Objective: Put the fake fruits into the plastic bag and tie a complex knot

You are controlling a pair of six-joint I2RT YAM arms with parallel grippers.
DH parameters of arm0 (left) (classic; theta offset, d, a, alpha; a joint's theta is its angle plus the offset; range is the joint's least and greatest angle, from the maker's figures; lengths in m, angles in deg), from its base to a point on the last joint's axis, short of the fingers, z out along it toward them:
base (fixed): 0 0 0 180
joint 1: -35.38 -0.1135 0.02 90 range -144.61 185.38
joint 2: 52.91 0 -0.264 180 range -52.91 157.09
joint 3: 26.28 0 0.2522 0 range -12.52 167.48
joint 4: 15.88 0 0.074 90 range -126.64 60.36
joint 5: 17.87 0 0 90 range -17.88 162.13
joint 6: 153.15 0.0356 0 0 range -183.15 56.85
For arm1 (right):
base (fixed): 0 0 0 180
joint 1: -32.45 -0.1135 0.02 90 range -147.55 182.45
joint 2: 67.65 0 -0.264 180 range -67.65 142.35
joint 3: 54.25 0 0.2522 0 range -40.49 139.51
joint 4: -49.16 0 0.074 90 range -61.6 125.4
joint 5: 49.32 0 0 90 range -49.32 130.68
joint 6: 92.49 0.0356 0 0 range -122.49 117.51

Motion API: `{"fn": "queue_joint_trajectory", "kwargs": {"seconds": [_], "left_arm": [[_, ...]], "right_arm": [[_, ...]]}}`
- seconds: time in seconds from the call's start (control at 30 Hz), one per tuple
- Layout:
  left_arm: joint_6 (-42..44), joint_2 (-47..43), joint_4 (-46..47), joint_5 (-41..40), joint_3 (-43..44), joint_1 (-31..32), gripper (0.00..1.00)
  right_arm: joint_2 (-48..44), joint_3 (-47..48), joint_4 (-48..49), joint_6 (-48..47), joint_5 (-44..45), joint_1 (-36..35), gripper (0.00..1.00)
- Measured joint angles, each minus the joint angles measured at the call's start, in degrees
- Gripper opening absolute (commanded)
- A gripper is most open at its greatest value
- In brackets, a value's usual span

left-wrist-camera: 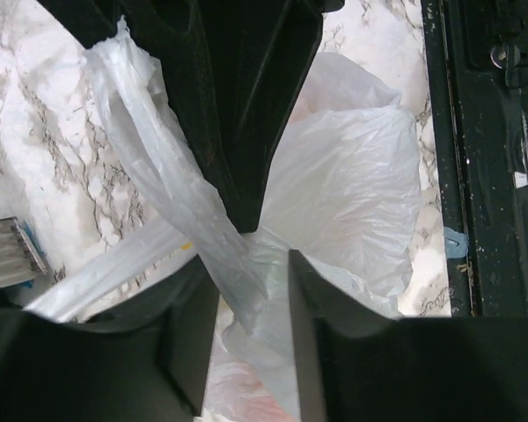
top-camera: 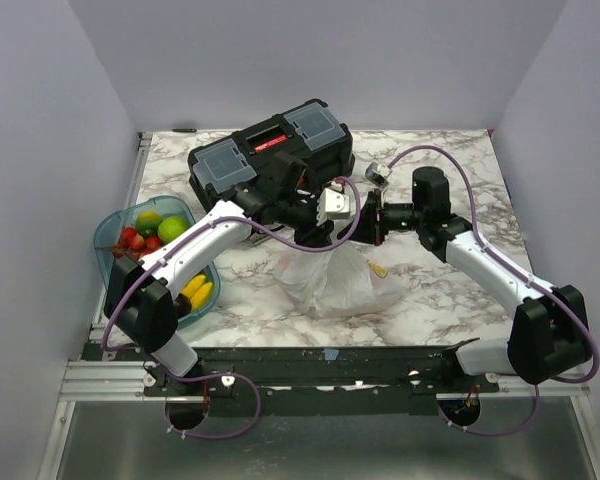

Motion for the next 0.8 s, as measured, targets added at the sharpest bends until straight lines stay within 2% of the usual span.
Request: {"fn": "queue_joint_trajectory", "kwargs": {"seconds": [0.13, 0.37, 0.43, 0.53, 0.57, 0.6, 0.67, 0.73, 0.8], "left_arm": [[-1.14, -1.97, 0.02, -0.09, -1.18, -0.90, 0.46], [-4.39, -7.98, 2.08, 0.52, -5.38, -3.54, 0.30], [-5.31, -7.74, 2.89, 0.96, -5.38, -3.54, 0.31], [-7.80, -6.91, 4.48, 1.75, -5.60, -3.54, 0.43], [-8.61, -6.80, 5.31, 1.86, -5.95, -3.54, 0.42], [-9.49, -6.78, 6.12, 2.01, -6.40, -3.54, 0.36], [-11.58, -6.78, 7.91, 2.71, -7.67, -3.54, 0.18], [-12.83, -6.69, 8.85, 2.99, -8.46, -3.54, 0.07], [-14.29, -6.60, 10.05, 3.37, -9.07, -3.54, 0.00]], "right_arm": [[-1.01, -0.98, 0.92, 0.13, 0.44, 0.00, 0.01], [-2.45, -1.90, 2.05, 0.44, 0.44, 0.00, 0.01], [-2.47, -2.14, 2.49, 0.66, 0.44, 0.00, 0.01], [-2.86, -2.71, 2.67, 0.90, 0.46, 0.00, 0.01], [-3.15, -2.97, 2.64, 0.90, 0.46, 0.00, 0.01], [-3.41, -3.17, 2.62, 0.87, 0.46, 0.00, 0.01], [-3.91, -3.32, 2.62, 0.87, 0.46, 0.00, 0.03], [-4.35, -3.37, 2.60, 0.85, 0.44, 0.00, 0.22], [-4.57, -3.37, 2.34, 0.98, 0.66, 0.00, 0.58]]}}
